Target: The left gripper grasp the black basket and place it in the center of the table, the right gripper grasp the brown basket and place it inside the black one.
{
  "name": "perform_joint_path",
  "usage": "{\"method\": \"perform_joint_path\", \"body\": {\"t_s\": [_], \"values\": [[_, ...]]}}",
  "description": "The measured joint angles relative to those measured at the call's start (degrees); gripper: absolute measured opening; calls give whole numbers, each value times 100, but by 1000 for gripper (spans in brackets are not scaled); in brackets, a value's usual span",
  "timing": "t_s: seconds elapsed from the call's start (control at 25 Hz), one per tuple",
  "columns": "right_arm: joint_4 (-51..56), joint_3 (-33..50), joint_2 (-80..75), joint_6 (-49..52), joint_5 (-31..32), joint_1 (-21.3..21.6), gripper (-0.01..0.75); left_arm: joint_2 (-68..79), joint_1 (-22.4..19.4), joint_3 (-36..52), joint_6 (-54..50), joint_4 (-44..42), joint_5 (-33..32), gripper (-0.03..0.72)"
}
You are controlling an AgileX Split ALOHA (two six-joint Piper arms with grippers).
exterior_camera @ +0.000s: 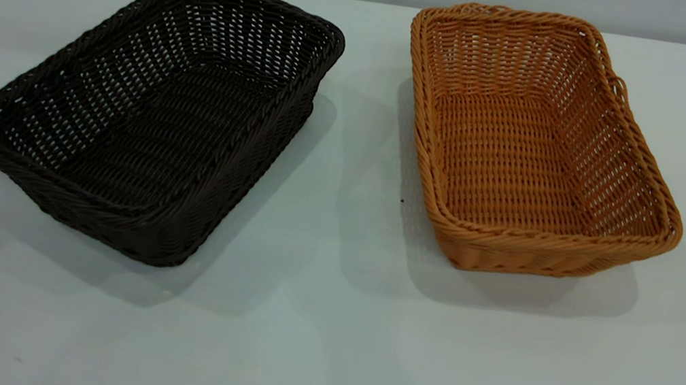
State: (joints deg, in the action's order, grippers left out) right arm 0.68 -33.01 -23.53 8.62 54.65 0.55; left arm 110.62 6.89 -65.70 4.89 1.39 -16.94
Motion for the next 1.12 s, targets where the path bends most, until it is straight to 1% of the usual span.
{"method": "perform_joint_path", "body": {"t_s": [0.24,0.36,0.48,0.6,0.64,0.84,0.88,1.12], "values": [[202,-195,-933,5,-91,0,591,1042,107,-581,527,-25,66,584],[384,-369,-1435,5,-154,0,591,1445,174,-805,609,-25,189,584],[618,-432,-1959,5,-339,0,591,1815,188,-1023,633,-25,277,561],[979,-439,-2516,5,-548,0,591,2132,188,-1218,688,-25,299,470],[1085,-439,-2729,-7,-623,0,591,2214,188,-1270,700,-25,317,421],[1757,-439,-3725,-176,-997,0,591,2312,188,-1362,813,-28,456,109],[1924,-439,-3936,-271,-1100,0,591,2312,188,-1401,874,-28,450,88],[3192,-468,-5224,-1103,-1574,0,591,2092,192,-1552,1135,-35,265,84]]}}
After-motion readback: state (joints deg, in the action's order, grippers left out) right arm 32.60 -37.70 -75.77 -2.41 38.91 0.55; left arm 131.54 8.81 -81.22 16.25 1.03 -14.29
